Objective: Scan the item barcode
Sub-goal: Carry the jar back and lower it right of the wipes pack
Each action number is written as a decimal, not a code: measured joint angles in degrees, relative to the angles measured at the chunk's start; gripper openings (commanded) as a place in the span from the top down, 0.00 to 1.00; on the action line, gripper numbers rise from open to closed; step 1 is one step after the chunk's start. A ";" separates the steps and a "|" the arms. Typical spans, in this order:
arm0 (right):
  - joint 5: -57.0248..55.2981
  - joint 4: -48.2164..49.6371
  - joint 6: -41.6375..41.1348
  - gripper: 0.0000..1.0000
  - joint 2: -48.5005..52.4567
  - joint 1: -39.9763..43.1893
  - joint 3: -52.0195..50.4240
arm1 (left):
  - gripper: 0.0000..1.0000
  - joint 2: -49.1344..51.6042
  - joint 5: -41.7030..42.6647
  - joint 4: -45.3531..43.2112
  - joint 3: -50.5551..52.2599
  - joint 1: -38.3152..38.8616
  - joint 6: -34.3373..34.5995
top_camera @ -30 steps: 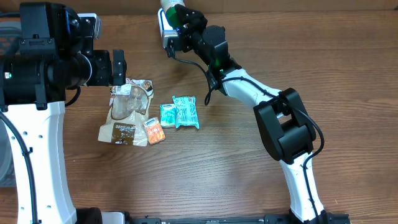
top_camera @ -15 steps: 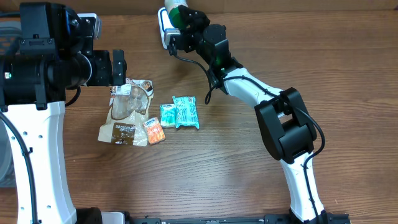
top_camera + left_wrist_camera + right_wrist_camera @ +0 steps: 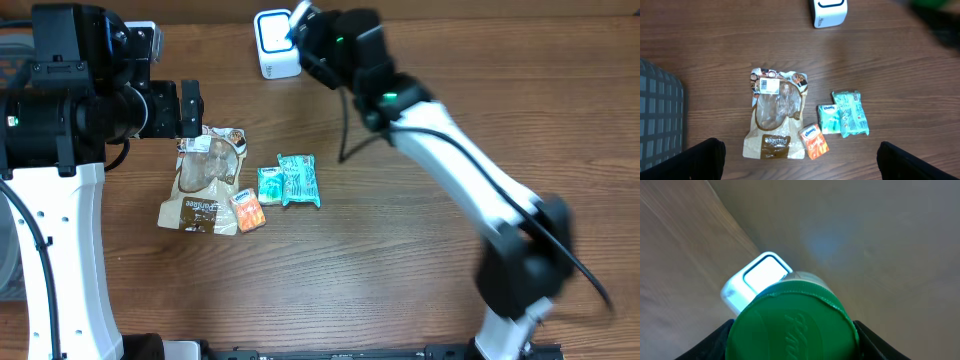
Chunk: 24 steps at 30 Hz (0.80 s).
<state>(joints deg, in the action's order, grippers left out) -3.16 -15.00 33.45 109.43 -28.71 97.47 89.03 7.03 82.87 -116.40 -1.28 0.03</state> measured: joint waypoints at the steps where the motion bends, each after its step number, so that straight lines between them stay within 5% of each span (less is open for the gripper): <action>1: -0.02 -4.85 -4.07 0.61 -4.09 0.28 0.22 | 0.01 0.02 0.00 0.00 0.00 0.00 0.00; 8: 2.62 -31.71 -21.29 0.60 -19.45 4.90 2.08 | 0.00 0.02 0.00 0.00 0.00 0.00 0.00; 14: 3.98 -48.39 -29.44 0.60 -18.36 9.35 0.68 | 0.00 0.00 0.02 0.00 0.00 0.00 0.00; 24: 6.14 -48.43 -33.94 0.59 -13.33 16.81 -9.20 | 0.00 0.00 0.00 0.02 0.00 0.00 0.00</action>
<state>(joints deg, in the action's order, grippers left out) 2.98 -63.44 -0.49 96.09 -11.90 88.27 89.03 7.03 82.89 -116.40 -1.28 0.03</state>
